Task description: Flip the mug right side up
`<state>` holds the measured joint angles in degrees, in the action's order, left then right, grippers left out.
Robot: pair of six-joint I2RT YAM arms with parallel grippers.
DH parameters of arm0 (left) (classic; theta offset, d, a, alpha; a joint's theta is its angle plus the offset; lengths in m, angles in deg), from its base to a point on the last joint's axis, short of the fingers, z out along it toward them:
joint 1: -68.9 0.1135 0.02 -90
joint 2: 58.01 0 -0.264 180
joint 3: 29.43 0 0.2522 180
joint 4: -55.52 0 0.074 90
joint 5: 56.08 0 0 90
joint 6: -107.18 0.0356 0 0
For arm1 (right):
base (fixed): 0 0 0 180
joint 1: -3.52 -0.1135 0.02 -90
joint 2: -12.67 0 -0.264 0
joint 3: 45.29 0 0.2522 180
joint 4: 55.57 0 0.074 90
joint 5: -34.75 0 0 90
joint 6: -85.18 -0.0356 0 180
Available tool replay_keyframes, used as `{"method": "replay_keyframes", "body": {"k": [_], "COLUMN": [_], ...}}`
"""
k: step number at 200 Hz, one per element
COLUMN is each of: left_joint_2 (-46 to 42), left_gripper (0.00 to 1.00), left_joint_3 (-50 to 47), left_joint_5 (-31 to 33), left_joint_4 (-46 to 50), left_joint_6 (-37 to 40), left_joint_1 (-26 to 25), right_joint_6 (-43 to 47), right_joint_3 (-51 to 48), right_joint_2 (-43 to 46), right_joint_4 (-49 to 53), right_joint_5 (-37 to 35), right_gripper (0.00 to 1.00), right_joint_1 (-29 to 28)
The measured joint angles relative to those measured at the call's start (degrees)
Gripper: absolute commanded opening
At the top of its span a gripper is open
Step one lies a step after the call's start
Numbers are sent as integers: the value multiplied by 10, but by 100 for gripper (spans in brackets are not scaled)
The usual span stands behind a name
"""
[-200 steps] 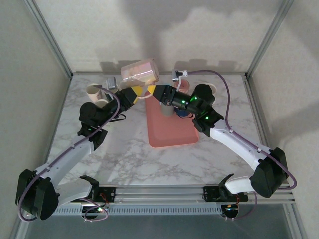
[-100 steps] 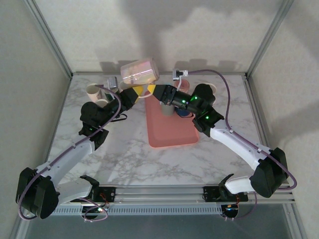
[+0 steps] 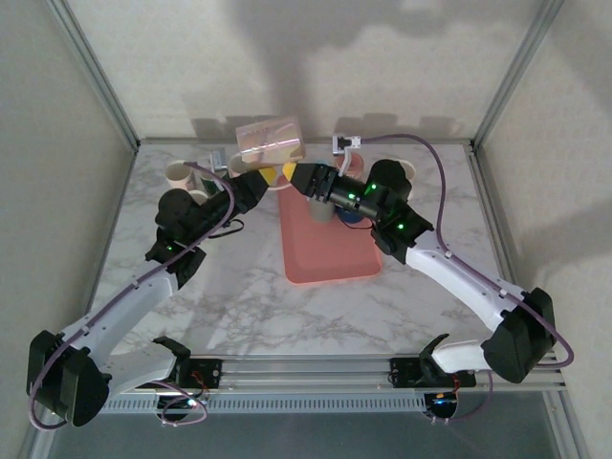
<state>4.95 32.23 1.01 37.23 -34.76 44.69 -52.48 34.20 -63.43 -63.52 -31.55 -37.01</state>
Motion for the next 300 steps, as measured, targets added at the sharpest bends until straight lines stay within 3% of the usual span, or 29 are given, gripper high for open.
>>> {"method": "replay_keyframes", "body": {"k": [58,135,175,213,253,300], "left_joint_2": [0,14,40,85,137,187], "left_gripper": [0,0,0,0,0,0], "left_joint_3": [60,197,222,222,222,222], "left_joint_5": [37,159,241,303,344,371], "left_joint_4": [139,449,578,672,713,718], "left_joint_6": [91,232,274,292,302,313], "left_joint_1": [0,0,0,0,3,6], "right_joint_6": [116,268,296,259,195,157], "right_joint_3": [22,79,98,116,116,116], "right_joint_2": [60,61,40,-8,-44,-56], "right_joint_4": [163,360,417,451,456,455], "right_joint_5": [-100,-180,-175,-126,-54,-24], "right_gripper": [61,63,64,63,62,62], "right_joint_1": [13,23,36,76,126,143]}}
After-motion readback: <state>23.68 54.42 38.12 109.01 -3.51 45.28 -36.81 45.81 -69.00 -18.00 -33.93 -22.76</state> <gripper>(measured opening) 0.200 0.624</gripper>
